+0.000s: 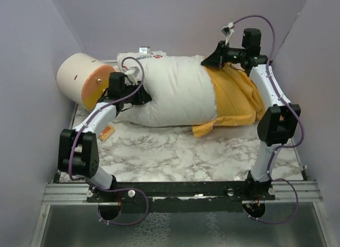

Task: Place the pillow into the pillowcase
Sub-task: Stuff the pillow into the pillowcase.

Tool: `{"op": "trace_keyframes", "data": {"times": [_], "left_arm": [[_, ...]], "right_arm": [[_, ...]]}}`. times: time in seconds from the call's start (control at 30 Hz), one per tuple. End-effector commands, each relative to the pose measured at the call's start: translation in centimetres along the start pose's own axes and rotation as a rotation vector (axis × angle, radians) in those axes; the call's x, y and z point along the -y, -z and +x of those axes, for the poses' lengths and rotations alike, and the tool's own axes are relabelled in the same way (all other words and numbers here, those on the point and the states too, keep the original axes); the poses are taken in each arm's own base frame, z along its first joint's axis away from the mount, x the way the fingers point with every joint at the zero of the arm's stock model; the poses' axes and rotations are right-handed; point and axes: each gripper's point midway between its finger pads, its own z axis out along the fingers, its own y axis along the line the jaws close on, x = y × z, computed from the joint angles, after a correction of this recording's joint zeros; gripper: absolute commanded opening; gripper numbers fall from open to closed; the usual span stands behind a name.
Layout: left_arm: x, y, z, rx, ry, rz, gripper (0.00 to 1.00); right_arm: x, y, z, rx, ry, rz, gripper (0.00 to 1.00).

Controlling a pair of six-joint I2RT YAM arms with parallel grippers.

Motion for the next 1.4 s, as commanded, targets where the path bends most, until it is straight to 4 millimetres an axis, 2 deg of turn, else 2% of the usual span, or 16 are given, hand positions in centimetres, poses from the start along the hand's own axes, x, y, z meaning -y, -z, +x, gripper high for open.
{"op": "trace_keyframes", "data": {"times": [0.0,0.07,0.13,0.2,0.27,0.43,0.57,0.7,0.8,0.83,0.97,1.1,1.17,1.23,1.3,1.37], "left_arm": [[12.1,-2.3,4.4,-0.153,-0.119,0.362,0.27],[14.6,-1.9,5.3,-0.148,-0.134,0.416,0.27],[15.9,-0.9,5.4,-0.121,-0.135,0.447,0.27],[15.7,0.0,5.5,-0.102,-0.134,0.423,0.29],[14.2,0.4,5.5,-0.09,-0.16,0.333,0.34],[10.3,2.1,4.9,-0.071,-0.163,0.156,0.57],[9.2,4.9,2.2,0.022,-0.202,0.055,0.73],[11.0,8.2,-0.9,0.13,-0.254,0.053,0.78],[13.6,9.4,-2.1,0.169,-0.273,0.135,0.77],[15.0,9.5,-2.2,0.18,-0.293,0.173,0.77],[19.7,9.2,-1.5,0.227,-0.414,0.268,0.77],[23.3,7.5,0.4,0.284,-0.688,0.291,0.79],[24.4,6.0,0.9,0.304,-0.854,0.289,0.8],[24.8,4.1,1.1,0.309,-1.041,0.271,0.81],[24.9,1.9,1.2,0.294,-1.187,0.245,0.82],[25.0,-0.2,1.0,0.281,-1.292,0.218,0.83]], "right_arm": [[-4.7,-4.3,-0.1,-0.037,0.111,-0.077,0.01],[-4.4,-4.6,1.0,-0.055,0.106,-0.06,0.01],[-3.3,-4.5,2.4,-0.085,0.109,-0.014,0.01],[-2.4,-4.0,3.5,-0.114,0.138,0.034,0.05],[-2.3,-3.1,4.1,-0.126,0.172,0.055,0.14],[-4.3,1.2,1.2,-0.051,0.306,0.098,0.37],[-5.9,5.9,-1.6,0.029,0.393,0.145,0.56],[-5.1,10.7,-1.9,0.086,0.412,0.217,0.73],[-3.9,12.9,-0.1,0.097,0.39,0.27,0.77],[-3.3,13.4,0.8,0.092,0.378,0.29,0.77],[-1.0,14.8,4.6,0.036,0.363,0.43,0.77],[0.8,16.2,8.3,-0.012,0.339,0.57,0.75],[2.1,16.5,9.8,-0.032,0.311,0.619,0.72],[3.5,16.7,10.7,-0.054,0.286,0.659,0.61],[4.8,16.9,10.9,-0.067,0.261,0.693,0.54],[5.6,16.8,11.0,-0.075,0.242,0.699,0.53]]}}
